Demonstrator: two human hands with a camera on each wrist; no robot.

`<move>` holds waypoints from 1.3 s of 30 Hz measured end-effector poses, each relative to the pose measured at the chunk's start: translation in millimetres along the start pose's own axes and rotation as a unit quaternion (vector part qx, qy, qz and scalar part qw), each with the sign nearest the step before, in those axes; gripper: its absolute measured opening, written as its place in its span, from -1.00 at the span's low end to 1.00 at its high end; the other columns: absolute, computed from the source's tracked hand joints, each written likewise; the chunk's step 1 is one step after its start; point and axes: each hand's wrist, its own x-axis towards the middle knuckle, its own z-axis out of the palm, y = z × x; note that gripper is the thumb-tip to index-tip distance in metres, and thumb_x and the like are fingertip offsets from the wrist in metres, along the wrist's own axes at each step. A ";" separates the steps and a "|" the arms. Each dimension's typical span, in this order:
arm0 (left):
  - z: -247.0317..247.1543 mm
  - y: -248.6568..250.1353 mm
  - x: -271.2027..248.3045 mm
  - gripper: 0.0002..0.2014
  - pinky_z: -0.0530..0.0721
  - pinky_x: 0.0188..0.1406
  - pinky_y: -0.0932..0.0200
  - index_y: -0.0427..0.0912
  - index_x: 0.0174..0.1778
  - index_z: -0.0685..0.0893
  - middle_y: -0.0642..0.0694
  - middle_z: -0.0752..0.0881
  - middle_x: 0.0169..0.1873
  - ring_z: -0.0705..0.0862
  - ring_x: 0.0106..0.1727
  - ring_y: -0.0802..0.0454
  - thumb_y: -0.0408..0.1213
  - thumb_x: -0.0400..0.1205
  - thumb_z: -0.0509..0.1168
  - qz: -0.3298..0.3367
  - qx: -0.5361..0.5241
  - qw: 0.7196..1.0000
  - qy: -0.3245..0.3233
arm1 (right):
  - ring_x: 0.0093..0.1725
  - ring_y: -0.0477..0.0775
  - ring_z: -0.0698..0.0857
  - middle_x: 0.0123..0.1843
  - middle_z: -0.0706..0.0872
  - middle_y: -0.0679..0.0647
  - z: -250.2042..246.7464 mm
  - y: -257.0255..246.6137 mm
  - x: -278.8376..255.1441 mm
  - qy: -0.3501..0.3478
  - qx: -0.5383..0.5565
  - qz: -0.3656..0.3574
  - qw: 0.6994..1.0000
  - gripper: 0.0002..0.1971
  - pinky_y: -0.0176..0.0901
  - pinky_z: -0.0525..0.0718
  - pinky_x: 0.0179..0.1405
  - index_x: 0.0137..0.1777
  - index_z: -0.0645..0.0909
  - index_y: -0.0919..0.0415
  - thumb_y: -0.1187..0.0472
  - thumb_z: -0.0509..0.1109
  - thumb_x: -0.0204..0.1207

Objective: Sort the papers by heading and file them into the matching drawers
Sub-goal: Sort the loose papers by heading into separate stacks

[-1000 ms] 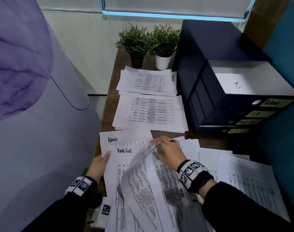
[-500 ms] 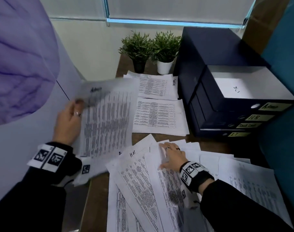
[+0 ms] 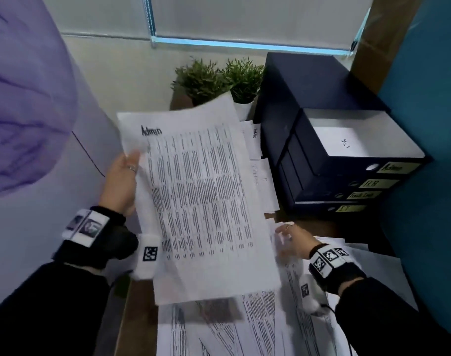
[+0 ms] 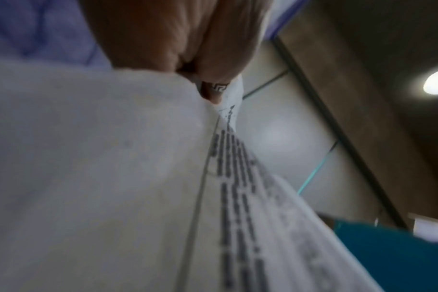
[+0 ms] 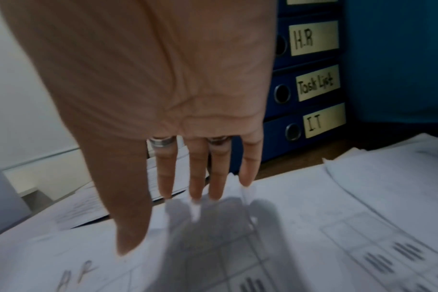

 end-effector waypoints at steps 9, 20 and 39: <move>70.5 -132.0 -74.3 -0.67 0.50 0.12 0.16 -0.19 0.25 0.61 -0.05 0.66 0.09 0.59 0.17 0.02 -0.45 0.70 0.01 -0.199 0.077 0.973 -0.088 | 0.34 0.26 0.49 0.33 0.52 0.24 -21.0 119.7 -18.5 0.121 0.037 0.153 0.980 -0.49 -0.09 0.43 0.35 0.29 0.55 0.19 0.32 0.52 0.31; 93.2 -168.9 -93.2 -0.67 0.65 0.16 -0.27 -0.19 0.02 0.66 -0.25 0.77 -0.02 0.74 0.02 -0.23 -0.42 0.37 0.53 -0.288 0.120 0.941 -0.134 | 0.53 0.10 0.24 0.51 0.14 0.14 -20.1 167.6 -26.3 0.034 0.058 0.086 0.994 0.04 -0.29 0.20 0.49 0.54 0.21 0.13 0.29 0.71 0.08; 96.7 -178.5 -94.7 -0.67 0.61 0.22 -0.22 -0.17 0.08 0.63 -0.25 0.75 0.05 0.73 0.03 -0.19 -0.42 0.42 0.48 -0.287 0.092 0.948 -0.104 | 0.51 -0.01 0.22 0.36 0.51 -0.17 -17.8 99.5 -7.0 -0.015 -0.095 -0.141 0.985 -0.64 0.07 0.11 0.56 -0.50 0.41 -0.09 0.33 0.44 0.32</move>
